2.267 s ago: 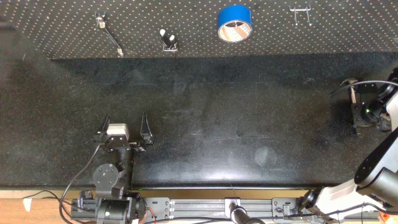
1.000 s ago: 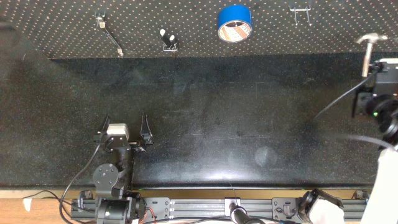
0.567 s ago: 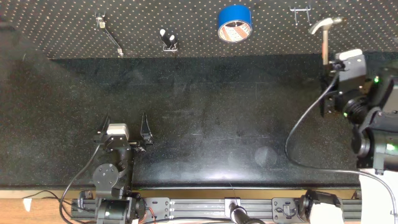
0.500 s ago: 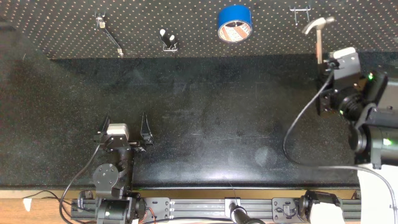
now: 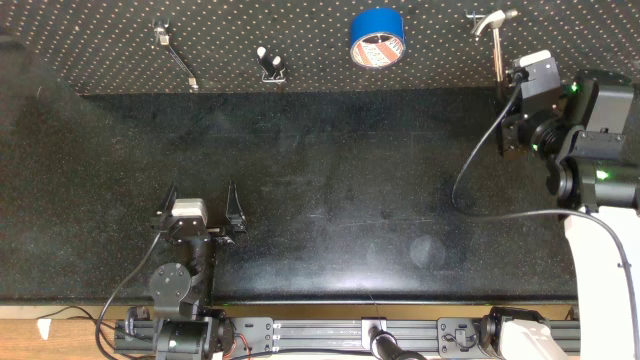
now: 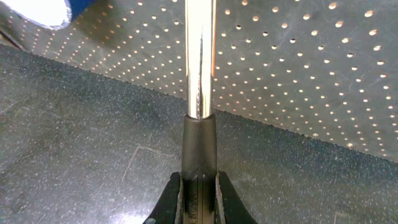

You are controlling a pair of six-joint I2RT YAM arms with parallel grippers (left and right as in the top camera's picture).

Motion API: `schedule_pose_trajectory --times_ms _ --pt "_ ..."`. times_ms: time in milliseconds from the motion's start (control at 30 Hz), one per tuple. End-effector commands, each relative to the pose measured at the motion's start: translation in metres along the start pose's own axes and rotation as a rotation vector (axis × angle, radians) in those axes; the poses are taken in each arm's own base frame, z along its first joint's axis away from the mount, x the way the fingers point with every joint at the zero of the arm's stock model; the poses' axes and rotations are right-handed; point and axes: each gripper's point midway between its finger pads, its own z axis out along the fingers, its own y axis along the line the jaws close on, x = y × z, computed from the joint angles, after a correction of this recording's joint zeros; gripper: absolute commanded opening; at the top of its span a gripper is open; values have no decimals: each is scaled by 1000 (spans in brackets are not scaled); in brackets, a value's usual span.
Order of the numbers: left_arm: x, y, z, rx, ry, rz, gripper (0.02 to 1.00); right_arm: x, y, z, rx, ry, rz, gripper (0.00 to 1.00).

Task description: Place Tools Onto Pegboard

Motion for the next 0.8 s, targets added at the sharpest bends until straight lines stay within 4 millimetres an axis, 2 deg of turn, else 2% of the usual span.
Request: schedule_pose_trajectory --times_ms 33,800 --pt "1 -3 0 15 2 17 996 -1 -1 10 -10 4 15 75" --pt "1 -3 0 15 2 17 996 14 -12 50 -29 64 37 75"
